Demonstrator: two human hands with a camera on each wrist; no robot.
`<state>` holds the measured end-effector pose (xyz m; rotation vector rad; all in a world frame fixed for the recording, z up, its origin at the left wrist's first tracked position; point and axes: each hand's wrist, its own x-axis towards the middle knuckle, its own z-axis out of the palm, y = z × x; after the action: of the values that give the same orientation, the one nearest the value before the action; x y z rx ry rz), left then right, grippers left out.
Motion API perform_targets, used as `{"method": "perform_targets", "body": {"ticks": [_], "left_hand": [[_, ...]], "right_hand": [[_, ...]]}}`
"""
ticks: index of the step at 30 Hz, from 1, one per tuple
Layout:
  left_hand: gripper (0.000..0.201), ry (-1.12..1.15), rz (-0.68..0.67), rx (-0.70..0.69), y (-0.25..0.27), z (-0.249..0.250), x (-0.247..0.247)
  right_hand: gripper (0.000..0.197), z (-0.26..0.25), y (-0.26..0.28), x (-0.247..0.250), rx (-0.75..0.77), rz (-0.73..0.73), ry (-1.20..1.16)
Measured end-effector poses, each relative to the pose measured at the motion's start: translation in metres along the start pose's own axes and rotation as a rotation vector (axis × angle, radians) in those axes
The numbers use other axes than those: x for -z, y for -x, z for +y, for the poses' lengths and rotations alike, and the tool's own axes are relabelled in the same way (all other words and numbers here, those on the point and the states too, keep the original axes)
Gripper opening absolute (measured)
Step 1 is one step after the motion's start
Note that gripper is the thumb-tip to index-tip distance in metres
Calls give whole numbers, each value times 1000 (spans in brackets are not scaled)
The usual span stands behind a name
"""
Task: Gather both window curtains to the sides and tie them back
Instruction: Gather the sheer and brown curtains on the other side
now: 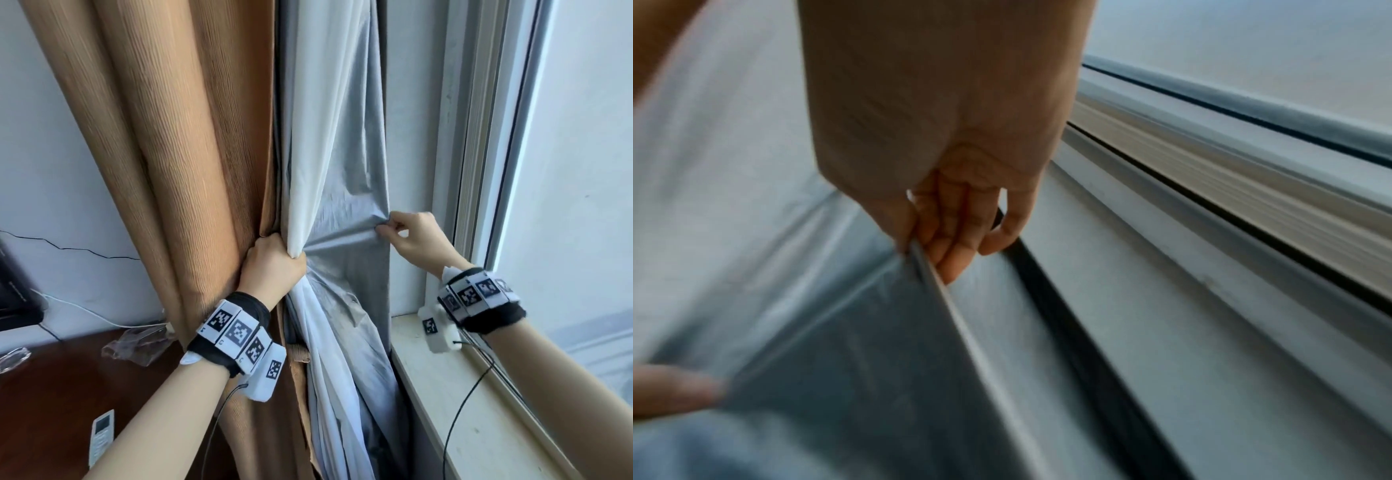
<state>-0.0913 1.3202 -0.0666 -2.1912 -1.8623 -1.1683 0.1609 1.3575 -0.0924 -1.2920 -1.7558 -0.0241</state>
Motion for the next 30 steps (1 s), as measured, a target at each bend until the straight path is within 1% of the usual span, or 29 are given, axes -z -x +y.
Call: {"method": "perform_targets", "body": {"ticks": [2,4,6,7,9,11,13,16,18,19,20,21,22,23,24,25,27,28,30], "left_hand": [[18,45,-14,38,-2,5,-1],[20,107,-46,79,-5,5,-3],[27,160,-96,114,-8,4,-5],[29,186,-121,122,-9,4,-6],[25,221,-194,108,-10,6,-7],[18,170,-299,42,-7,10,-7],[18,148,-376,-14,-1,12,-5],[16,259,-488,-78,8,8,4],[20,293,-574,-125,11,6,7],[28,291,-577,-139,11,5,6],[43,253,-531,-139,8,5,4],[60,192,-458,-132,5,3,0],[73,144,-391,-110,2,1,-5],[81,134,-354,-61,-2,-2,-9],[84,138,-338,3,-6,-6,-12],[84,133,-324,50,-9,-11,-16],[79,134,-293,95,-15,-18,-18],[74,146,-269,110,-16,-19,-17],[59,163,-221,127,-16,-18,-12]], "right_hand": [[31,-21,21,-1,69,79,-80],[39,-47,37,-5,99,132,-269],[39,-69,46,-10,68,101,-501],[39,-79,49,-13,43,67,-582],[42,-95,47,-27,10,17,-683],[40,-107,41,-43,25,5,-705],[36,-111,34,-56,37,31,-614],[27,-108,28,-64,24,47,-537],[29,-105,28,-64,-24,-18,-579],[33,-105,28,-63,-49,-84,-618],[38,-106,27,-60,-69,-160,-656],[43,-108,27,-58,-87,-239,-698],[42,-109,27,-54,-100,-312,-748],[36,-107,27,-50,-113,-369,-809],[28,-105,26,-45,-131,-420,-862],[26,-100,24,-42,-143,-469,-907],[33,-91,18,-37,-171,-576,-1000],[37,-87,14,-34,-200,-614,-1068],[41,-75,4,-34,-275,-634,-1166]]}}
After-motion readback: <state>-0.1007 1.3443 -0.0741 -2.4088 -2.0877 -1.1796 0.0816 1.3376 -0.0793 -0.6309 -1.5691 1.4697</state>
